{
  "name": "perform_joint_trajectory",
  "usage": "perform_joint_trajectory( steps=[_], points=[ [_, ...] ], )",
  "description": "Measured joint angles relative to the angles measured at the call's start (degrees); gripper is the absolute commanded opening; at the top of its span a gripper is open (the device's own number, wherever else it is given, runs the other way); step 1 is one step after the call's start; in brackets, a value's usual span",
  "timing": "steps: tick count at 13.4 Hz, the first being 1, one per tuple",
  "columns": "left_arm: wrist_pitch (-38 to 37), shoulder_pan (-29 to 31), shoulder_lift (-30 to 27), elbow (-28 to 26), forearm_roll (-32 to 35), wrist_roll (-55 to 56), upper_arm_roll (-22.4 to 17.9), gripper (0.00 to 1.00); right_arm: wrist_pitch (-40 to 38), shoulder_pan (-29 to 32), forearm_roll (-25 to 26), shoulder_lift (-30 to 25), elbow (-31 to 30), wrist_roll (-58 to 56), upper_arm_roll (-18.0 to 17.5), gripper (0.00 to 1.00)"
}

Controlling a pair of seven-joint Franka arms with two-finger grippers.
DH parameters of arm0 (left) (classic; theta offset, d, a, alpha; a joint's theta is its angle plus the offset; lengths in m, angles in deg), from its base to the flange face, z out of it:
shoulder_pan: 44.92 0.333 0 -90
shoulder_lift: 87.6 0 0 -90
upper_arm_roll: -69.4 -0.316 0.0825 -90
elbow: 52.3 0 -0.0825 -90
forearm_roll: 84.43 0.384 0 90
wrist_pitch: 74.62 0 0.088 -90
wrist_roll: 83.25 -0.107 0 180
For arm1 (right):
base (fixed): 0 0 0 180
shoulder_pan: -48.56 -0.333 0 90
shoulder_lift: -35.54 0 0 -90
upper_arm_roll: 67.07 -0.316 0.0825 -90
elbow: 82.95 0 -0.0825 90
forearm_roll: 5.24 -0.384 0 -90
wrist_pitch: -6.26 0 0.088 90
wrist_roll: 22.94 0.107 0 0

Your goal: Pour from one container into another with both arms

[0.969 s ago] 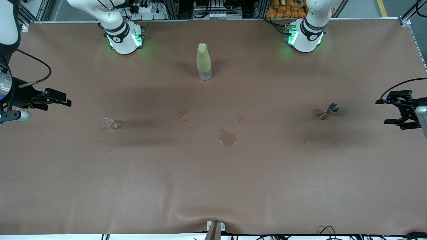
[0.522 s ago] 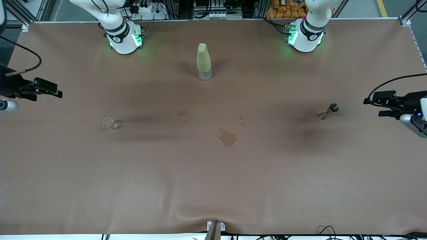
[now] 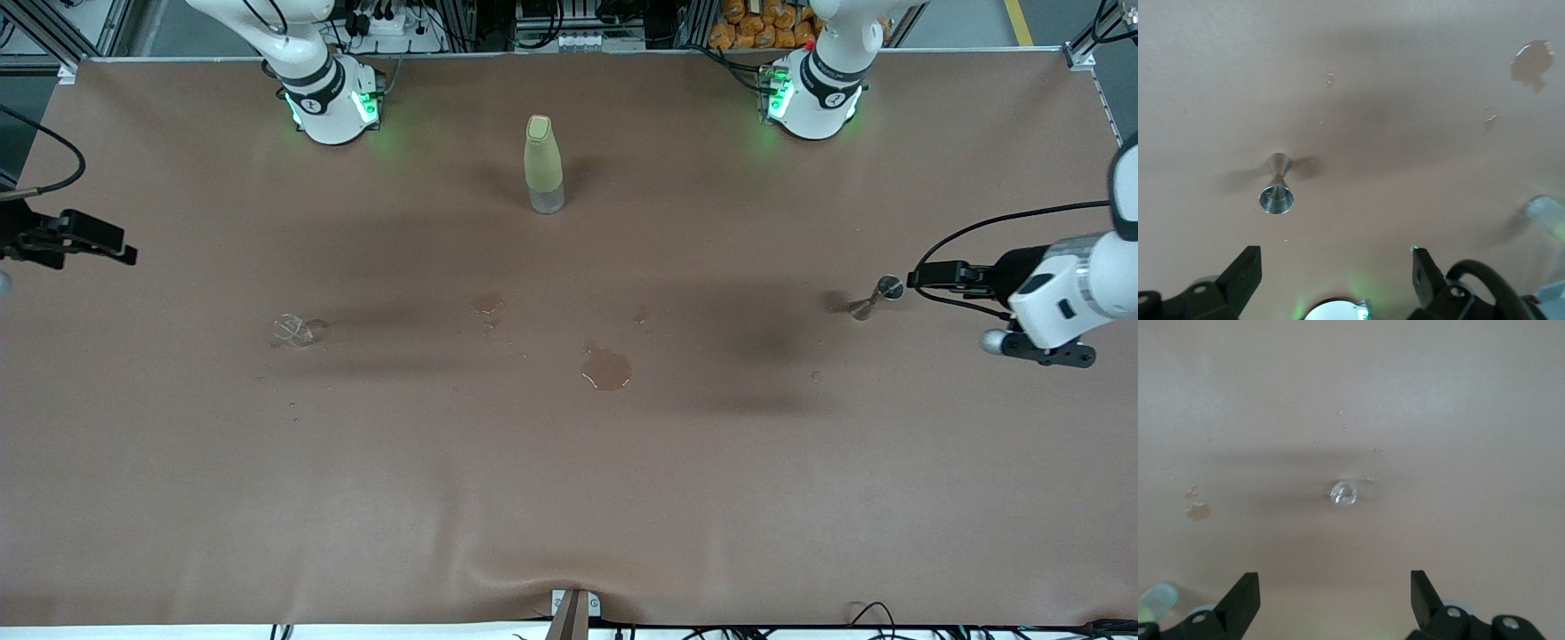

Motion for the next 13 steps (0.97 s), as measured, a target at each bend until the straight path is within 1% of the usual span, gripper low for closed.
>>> perform_joint_trajectory(
  steps=[2, 4, 8, 13],
  points=[
    [0.0, -3.5, -0.1, 0.7, 2.0, 1.4, 0.0, 1.0, 1.9, 0.0, 0.6, -0.6, 0.0, 0.0, -0.3, 1.0],
    [0.1, -5.9, -0.3, 1.7, 2.9, 2.0, 0.0, 1.0, 2.1, 0.0, 0.7, -1.7, -0.1, 0.3, -0.6, 1.0],
    [0.1, -6.2, -1.1, 4.4, 3.2, 2.0, -0.3, 1.0, 1.7, -0.1, 0.7, -4.0, -1.9, 1.2, -0.6, 1.0],
    [0.1, -6.2, -2.9, 5.9, 3.2, 1.6, -0.3, 1.0, 1.7, 0.0, 0.7, -4.0, -2.2, 1.4, -0.5, 1.0]
  ],
)
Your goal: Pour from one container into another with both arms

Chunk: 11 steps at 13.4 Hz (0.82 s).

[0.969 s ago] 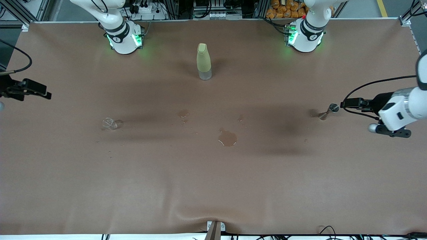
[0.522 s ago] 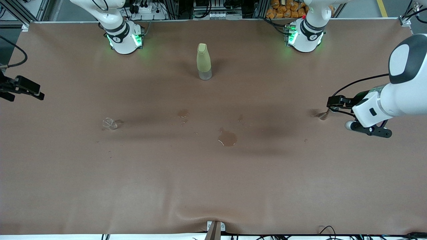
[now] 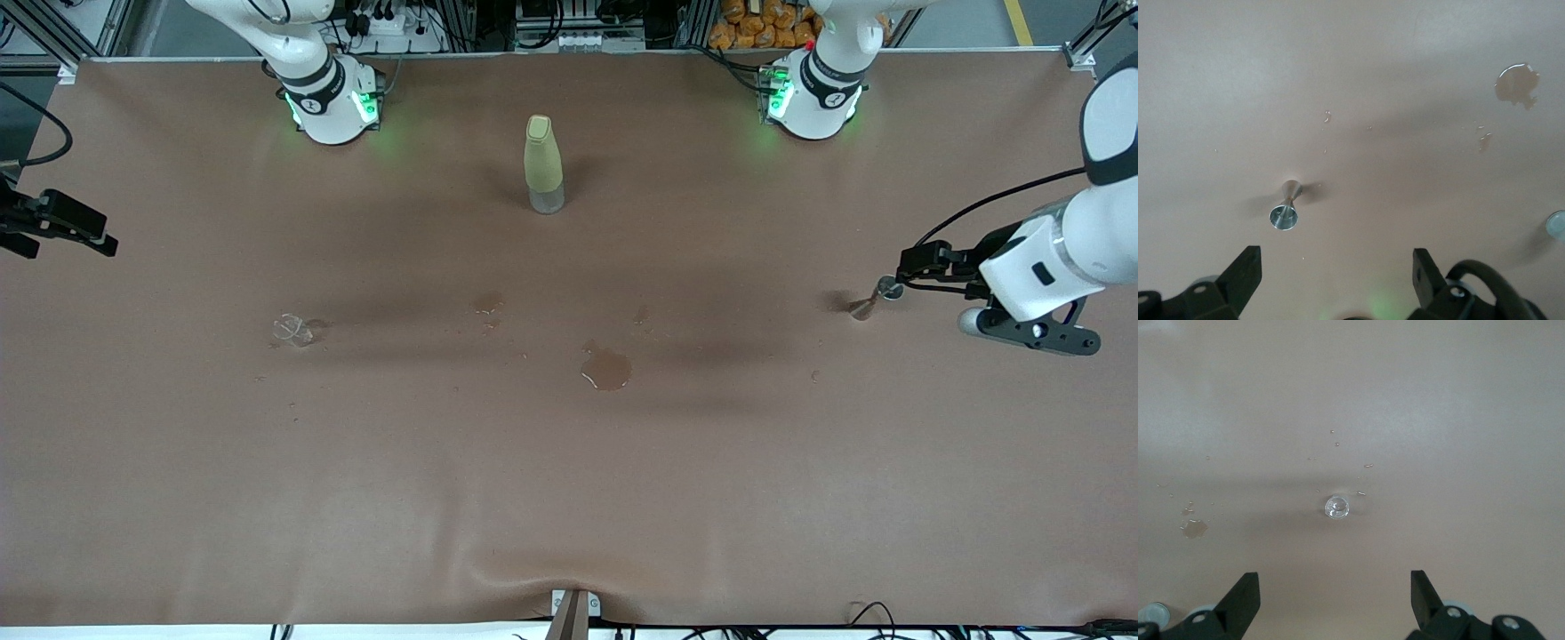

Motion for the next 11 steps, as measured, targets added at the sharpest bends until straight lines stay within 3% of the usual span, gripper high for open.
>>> perform_joint_trajectory(
  steps=[2, 6, 11],
  points=[
    [0.0, -2.3, -1.1, 0.5, 0.0, 0.2, -1.0, 1.0, 0.0, 0.0, 0.0, 0.0, -0.2, 0.0, 0.0, 1.0],
    [-0.9, -8.7, -4.3, 0.7, 0.0, 0.2, -8.9, 1.0, 0.0, 0.0, 0.0, 0.0, -0.4, 0.1, 0.0, 1.0],
    [-4.3, -9.0, -7.9, 0.5, -0.9, 4.3, -10.1, 1.0, 0.0, 0.0, 0.0, 0.0, -0.5, 0.1, -0.1, 1.0]
  ],
)
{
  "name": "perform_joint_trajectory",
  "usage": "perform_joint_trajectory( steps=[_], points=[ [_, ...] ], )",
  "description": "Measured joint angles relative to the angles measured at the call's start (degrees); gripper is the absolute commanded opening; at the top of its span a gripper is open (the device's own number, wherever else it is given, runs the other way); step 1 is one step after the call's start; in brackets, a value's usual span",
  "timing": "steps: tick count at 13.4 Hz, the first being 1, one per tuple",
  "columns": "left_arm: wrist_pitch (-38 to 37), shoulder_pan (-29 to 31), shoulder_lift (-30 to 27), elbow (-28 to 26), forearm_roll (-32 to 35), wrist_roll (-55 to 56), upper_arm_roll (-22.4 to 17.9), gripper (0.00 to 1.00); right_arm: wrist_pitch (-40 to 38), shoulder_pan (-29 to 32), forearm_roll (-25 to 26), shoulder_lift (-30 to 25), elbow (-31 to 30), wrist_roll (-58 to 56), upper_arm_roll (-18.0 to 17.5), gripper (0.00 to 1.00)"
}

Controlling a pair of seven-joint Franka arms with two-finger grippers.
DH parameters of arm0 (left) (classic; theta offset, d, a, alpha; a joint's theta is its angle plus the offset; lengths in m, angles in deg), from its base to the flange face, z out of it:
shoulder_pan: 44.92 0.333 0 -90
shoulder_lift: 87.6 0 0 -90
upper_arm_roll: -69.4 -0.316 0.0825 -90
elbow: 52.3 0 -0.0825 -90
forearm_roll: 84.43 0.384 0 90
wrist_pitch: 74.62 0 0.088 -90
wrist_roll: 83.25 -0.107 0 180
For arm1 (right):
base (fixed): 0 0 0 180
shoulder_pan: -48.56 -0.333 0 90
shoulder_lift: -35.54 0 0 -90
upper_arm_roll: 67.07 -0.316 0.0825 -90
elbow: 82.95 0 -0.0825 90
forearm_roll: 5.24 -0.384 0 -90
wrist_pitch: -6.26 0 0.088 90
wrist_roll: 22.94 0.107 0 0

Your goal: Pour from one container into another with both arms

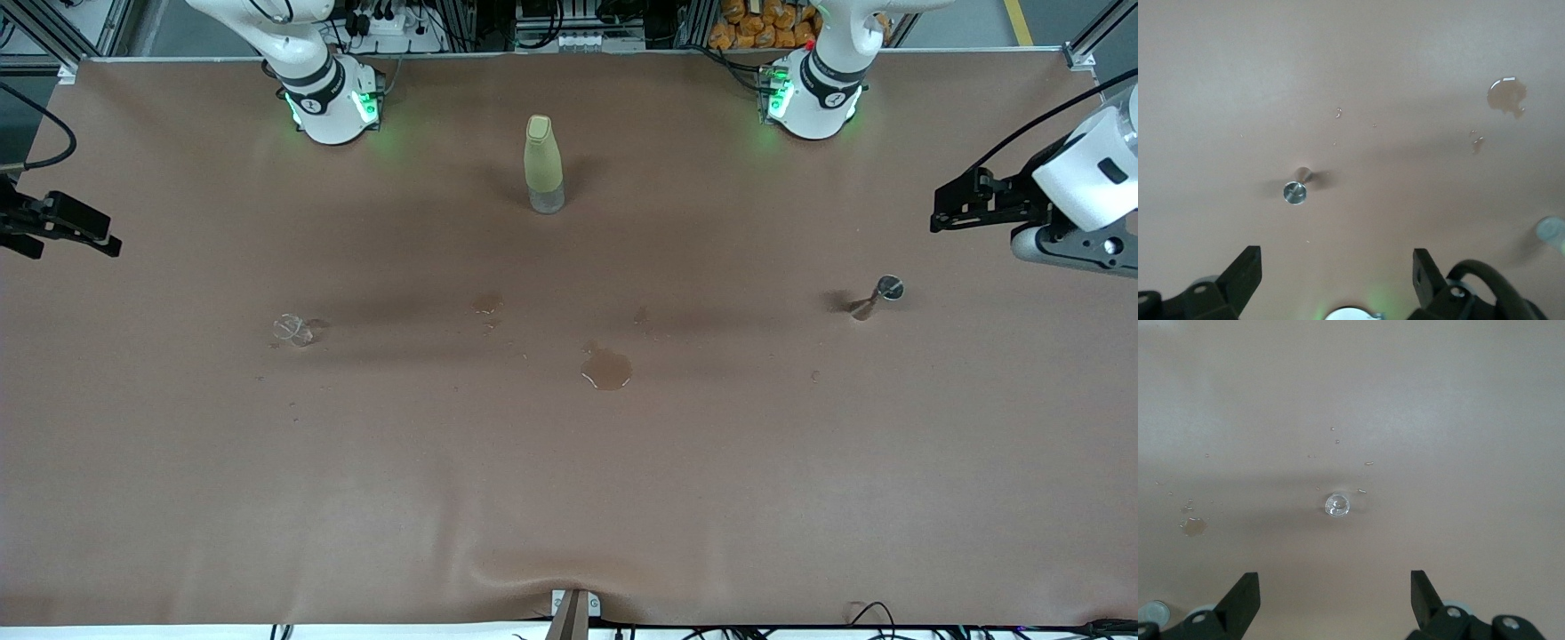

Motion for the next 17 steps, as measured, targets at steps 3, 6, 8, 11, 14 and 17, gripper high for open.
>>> perform_joint_trajectory(
  steps=[3, 6, 8, 11, 14, 17],
  points=[
    [0.1, -0.7, 0.4, -0.7, -0.5, 2.1, 0.3, 1.0, 0.0, -0.1, 0.0, 0.0, -0.1, 0.0, -0.3, 1.0],
    [0.2, -0.7, 0.7, -0.9, -0.5, 2.4, 0.3, 1.0, 0.0, -0.8, 0.0, 0.1, -0.2, 0.0, -0.8, 1.0],
    [0.3, -0.4, 1.0, -1.0, -0.4, 3.6, -0.2, 1.0, 0.1, -1.1, 0.1, 0.1, -0.2, 0.1, -0.9, 1.0],
    [3.6, 1.7, 2.0, -1.1, 0.3, 5.2, -0.8, 1.0, 0.1, -1.1, 0.1, 0.1, -0.2, 0.1, -0.8, 1.0],
    [6.4, 2.7, 2.7, -1.1, 0.3, 5.4, -0.9, 1.0, 0.1, -1.0, 0.1, 0.1, -0.2, 0.1, -0.8, 1.0],
    [6.6, 2.9, 2.8, -1.1, 0.3, 6.3, -1.0, 1.0, 0.1, -1.0, 0.1, 0.1, -0.2, 0.1, -0.8, 1.0]
  ],
)
